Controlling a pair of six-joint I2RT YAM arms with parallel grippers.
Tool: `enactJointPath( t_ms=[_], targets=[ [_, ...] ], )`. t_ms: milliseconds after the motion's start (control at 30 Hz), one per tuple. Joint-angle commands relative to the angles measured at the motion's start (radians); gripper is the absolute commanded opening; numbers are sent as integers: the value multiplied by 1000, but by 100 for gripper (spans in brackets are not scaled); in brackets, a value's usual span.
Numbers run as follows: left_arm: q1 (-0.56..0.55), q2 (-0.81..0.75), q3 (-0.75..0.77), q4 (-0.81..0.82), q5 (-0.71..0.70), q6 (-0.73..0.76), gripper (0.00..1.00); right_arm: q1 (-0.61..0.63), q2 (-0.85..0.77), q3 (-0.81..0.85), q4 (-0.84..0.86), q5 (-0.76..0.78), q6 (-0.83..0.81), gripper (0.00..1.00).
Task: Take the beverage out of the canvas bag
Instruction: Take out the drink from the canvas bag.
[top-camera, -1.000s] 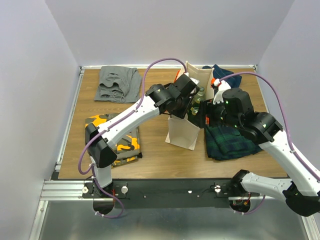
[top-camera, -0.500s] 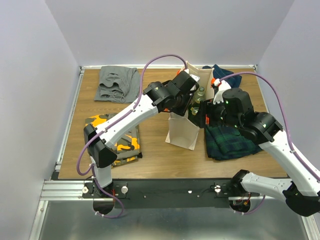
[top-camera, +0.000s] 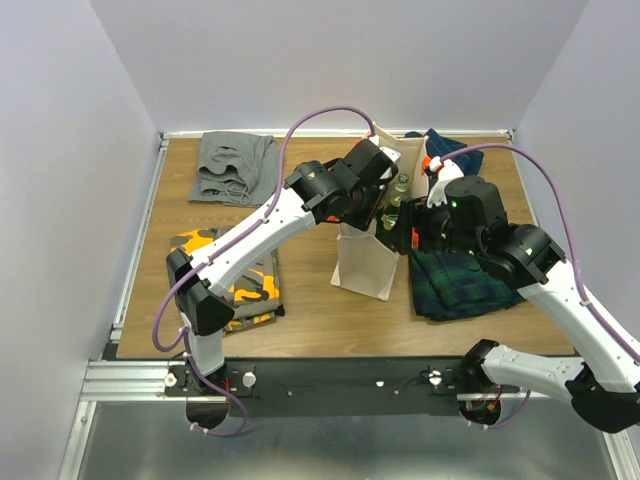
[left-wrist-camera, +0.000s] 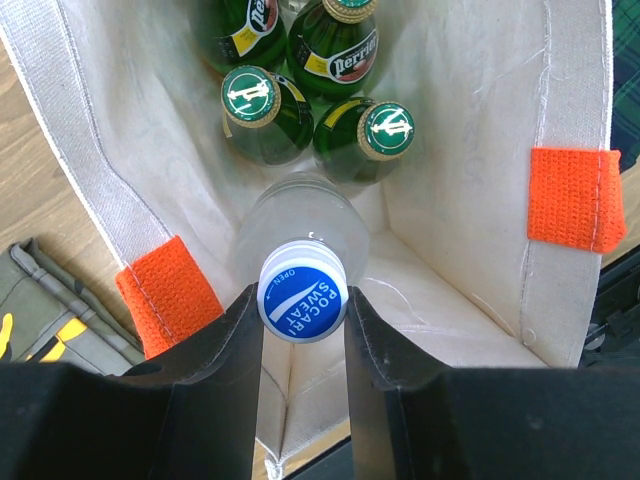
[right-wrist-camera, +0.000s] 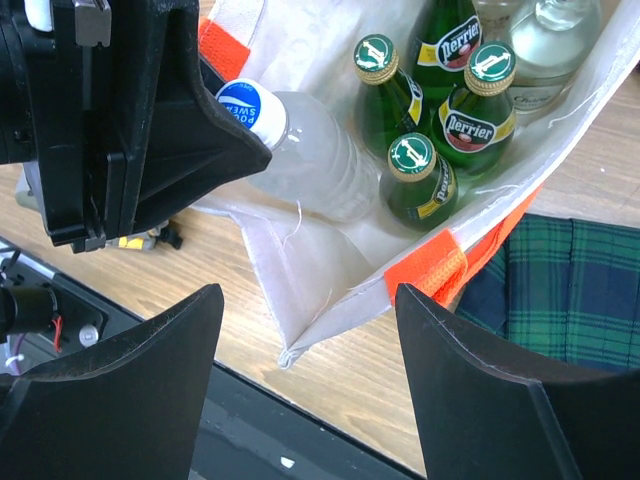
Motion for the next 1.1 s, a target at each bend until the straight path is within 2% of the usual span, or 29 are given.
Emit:
enactJointPath(
  t_ms=[0,1067],
  targets=[
    [-7,-33,60,88,-21,23,0,6,-5,-16,23,32,-11,79],
    [-1,-99,171,88,-52,69,0,4,-11,-4,42,85,8,78]
  ],
)
